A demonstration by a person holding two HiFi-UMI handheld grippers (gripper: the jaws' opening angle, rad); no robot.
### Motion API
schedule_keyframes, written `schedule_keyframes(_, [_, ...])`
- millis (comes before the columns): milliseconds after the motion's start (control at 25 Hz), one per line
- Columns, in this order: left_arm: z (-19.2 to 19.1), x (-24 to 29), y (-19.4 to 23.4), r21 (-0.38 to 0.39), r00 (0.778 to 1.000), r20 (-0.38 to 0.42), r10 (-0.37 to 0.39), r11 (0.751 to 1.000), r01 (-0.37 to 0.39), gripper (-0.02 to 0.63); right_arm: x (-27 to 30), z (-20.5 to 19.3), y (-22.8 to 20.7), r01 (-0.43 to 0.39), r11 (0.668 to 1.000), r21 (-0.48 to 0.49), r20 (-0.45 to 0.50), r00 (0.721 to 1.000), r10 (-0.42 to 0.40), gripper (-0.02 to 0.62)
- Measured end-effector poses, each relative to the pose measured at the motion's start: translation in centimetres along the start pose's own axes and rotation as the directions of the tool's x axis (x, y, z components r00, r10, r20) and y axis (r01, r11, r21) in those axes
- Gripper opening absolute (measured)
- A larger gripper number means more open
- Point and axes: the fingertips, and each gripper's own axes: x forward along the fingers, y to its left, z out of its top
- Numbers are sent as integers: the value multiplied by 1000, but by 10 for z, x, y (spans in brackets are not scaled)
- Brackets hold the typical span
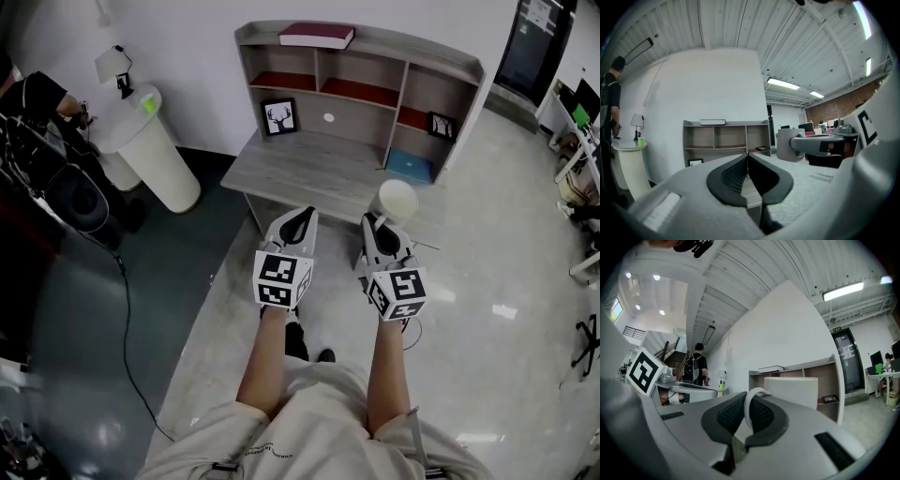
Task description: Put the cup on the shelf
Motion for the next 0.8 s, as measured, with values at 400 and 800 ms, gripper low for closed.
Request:
schedule_keyframes(400, [-23,56,29,-12,999,-43,-19,1000,19,11,47,-8,-33,41,999,-2,-7,999,-41,17])
schedule_keyframes(800, [-18,131,80,-66,997,-44,-57,996,54,11,134,-16,-65,55,999,-3,-39,998,-55,17])
